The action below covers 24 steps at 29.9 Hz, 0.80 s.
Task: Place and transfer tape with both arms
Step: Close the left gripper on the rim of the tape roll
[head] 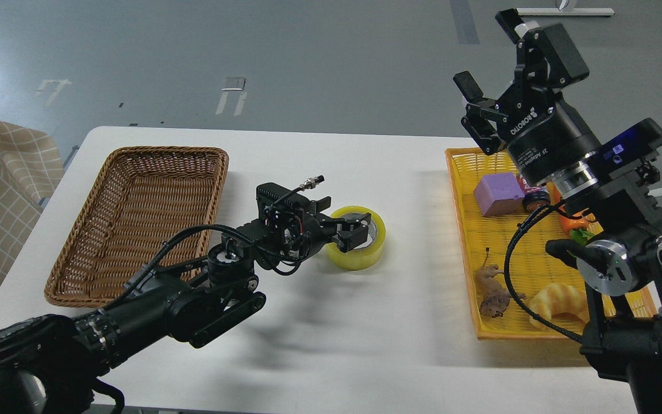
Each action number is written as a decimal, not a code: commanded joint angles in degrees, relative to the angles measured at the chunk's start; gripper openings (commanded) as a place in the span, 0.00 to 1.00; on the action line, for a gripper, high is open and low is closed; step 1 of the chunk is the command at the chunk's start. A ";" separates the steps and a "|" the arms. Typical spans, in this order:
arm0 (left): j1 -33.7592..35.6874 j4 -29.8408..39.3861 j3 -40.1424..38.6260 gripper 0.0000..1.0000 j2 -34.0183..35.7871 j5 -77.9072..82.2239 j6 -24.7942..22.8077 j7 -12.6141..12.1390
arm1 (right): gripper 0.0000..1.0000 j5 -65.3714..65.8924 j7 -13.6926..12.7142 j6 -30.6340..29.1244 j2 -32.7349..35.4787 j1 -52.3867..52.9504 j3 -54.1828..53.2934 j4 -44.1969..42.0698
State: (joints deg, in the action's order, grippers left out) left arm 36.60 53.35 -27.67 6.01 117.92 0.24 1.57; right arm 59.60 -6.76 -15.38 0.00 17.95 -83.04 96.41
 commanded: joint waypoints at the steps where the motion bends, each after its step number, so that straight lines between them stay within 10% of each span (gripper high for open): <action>1: -0.04 0.00 -0.02 0.87 -0.03 -0.06 0.20 0.01 | 1.00 -0.01 0.00 0.00 0.00 -0.37 -0.02 0.10; 24: 1.10 -1.75 3.67 0.86 1.02 -1.90 0.20 2.38 | 1.00 -0.01 0.00 -0.17 0.00 -1.52 -0.20 0.53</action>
State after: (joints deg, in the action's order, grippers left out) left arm 37.34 51.67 -24.77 6.94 115.93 0.44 3.79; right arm 59.58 -6.76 -15.55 0.00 16.28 -83.25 96.81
